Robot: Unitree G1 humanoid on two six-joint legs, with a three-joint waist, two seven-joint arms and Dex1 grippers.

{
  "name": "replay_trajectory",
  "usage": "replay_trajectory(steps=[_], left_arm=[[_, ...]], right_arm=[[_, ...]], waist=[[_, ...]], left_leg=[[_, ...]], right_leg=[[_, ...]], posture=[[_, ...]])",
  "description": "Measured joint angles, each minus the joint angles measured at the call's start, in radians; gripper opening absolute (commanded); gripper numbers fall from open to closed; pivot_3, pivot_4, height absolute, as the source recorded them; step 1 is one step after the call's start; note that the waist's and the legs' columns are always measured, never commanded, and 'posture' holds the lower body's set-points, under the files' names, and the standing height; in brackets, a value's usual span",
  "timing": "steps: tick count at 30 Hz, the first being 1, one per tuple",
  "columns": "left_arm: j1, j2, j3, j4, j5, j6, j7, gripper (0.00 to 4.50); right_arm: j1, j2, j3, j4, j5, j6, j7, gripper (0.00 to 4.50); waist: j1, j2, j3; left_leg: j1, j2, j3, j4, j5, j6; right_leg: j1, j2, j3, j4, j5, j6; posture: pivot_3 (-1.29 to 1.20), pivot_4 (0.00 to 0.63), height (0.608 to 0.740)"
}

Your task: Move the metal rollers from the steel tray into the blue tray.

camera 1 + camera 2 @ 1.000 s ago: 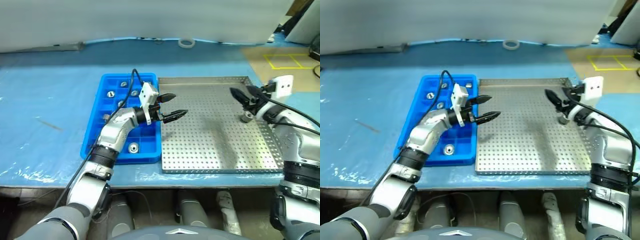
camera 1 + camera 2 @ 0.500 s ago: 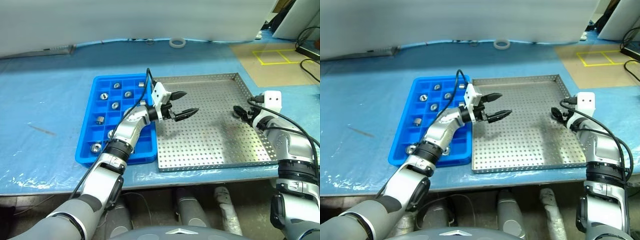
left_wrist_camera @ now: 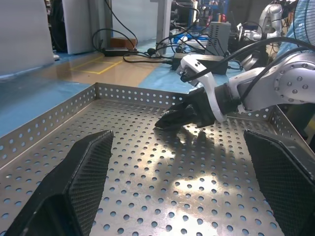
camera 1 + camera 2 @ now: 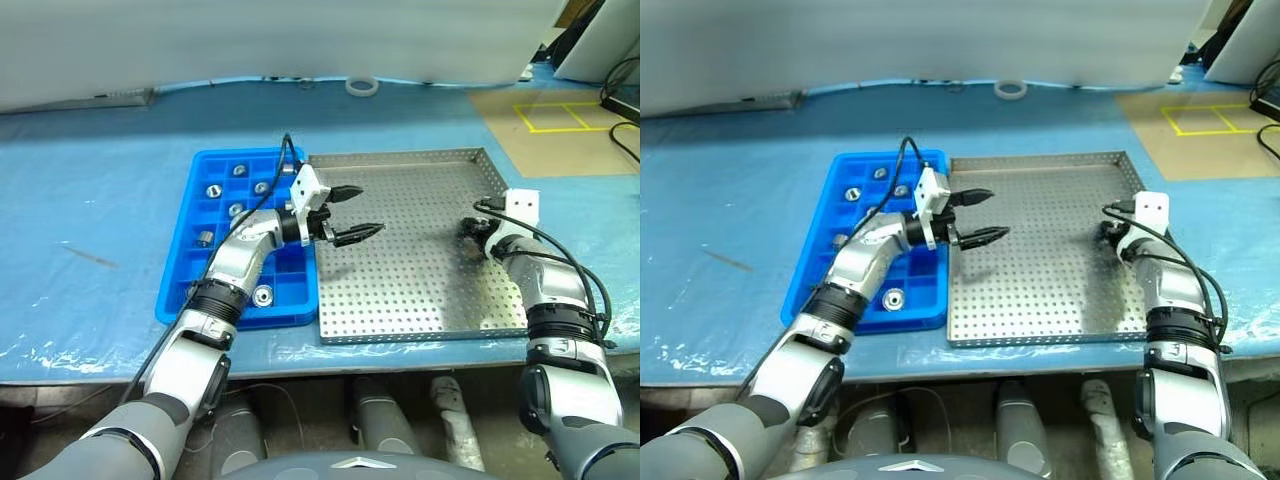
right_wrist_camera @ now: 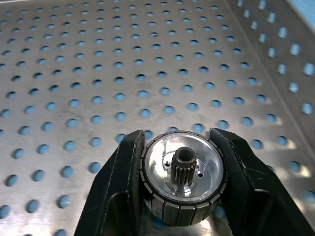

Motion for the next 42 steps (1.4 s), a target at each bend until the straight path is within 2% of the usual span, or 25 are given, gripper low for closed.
replay_trajectory(steps=[3,7,10,15,19,28,36,42], left_arm=[[0.047,0.028,0.058,-0.110,-0.067,0.086,0.026,4.50],[0.129,0.132,0.119,-0.271,-0.115,0.177,0.061,4.50],[0.218,0.200,0.158,-0.351,-0.118,0.217,0.098,4.50],[0.394,0.280,0.248,-0.512,-0.123,0.285,0.202,4.50],[0.504,0.294,0.303,-0.639,-0.157,0.342,0.278,4.50],[0.566,0.315,0.329,-0.775,-0.197,0.408,0.368,4.50],[0.542,0.315,0.295,-0.757,-0.199,0.413,0.362,4.50],[0.537,0.315,0.286,-0.708,-0.198,0.396,0.342,4.50]], right_arm=[[-0.057,0.060,0.020,-0.006,0.002,-0.117,0.030,1.68],[-0.167,0.144,0.056,-0.048,0.072,-0.183,0.184,1.68],[-0.192,0.187,0.127,-0.089,0.131,-0.172,0.363,1.68],[-0.196,0.215,0.333,-0.131,0.149,-0.132,0.677,1.68],[-0.196,0.213,0.424,-0.128,0.139,-0.127,0.817,1.68],[-0.196,0.170,0.511,-0.082,0.074,-0.151,0.976,1.68],[-0.185,0.166,0.547,-0.039,-0.016,-0.221,0.977,1.68],[-0.179,0.165,0.546,-0.040,-0.038,-0.245,0.953,3.70]], waist=[[-0.001,0.001,0.001],[0.012,0.001,0.001],[0.044,0.001,0.001],[0.118,0.001,0.001],[0.165,0.000,0.002],[0.178,0.000,0.002],[0.169,0.000,0.002],[0.167,0.000,0.002]], left_leg=[[-0.001,0.000,0.001,0.000,0.000,0.000],[-0.001,0.002,0.001,-0.004,0.001,-0.002],[-0.001,0.003,0.001,-0.006,0.001,-0.002],[-0.002,0.003,0.001,-0.011,0.002,-0.003],[-0.002,0.002,0.000,-0.011,0.003,-0.005],[0.000,0.003,-0.009,-0.015,0.008,-0.014],[-0.002,0.004,-0.010,-0.015,0.008,-0.014],[0.000,0.004,-0.009,-0.015,0.009,-0.014]], right_leg=[[-0.004,0.000,0.001,0.002,0.001,-0.001],[-0.005,0.001,-0.001,0.002,0.001,-0.001],[-0.005,0.001,-0.002,0.001,-0.001,-0.003],[-0.005,0.000,-0.005,0.000,-0.002,-0.006],[-0.005,-0.001,-0.005,0.000,-0.003,-0.006],[-0.002,0.000,-0.005,0.003,-0.003,-0.006],[-0.005,0.002,-0.005,0.002,-0.003,-0.006],[-0.003,0.002,-0.005,0.003,-0.003,-0.006]], posture=[[-0.24,0.150,0.740],[-0.11,0.150,0.740],[-0.03,0.150,0.740],[0.07,0.150,0.740],[0.13,0.150,0.740],[0.15,0.150,0.740],[0.13,0.150,0.740],[0.09,0.150,0.740]])
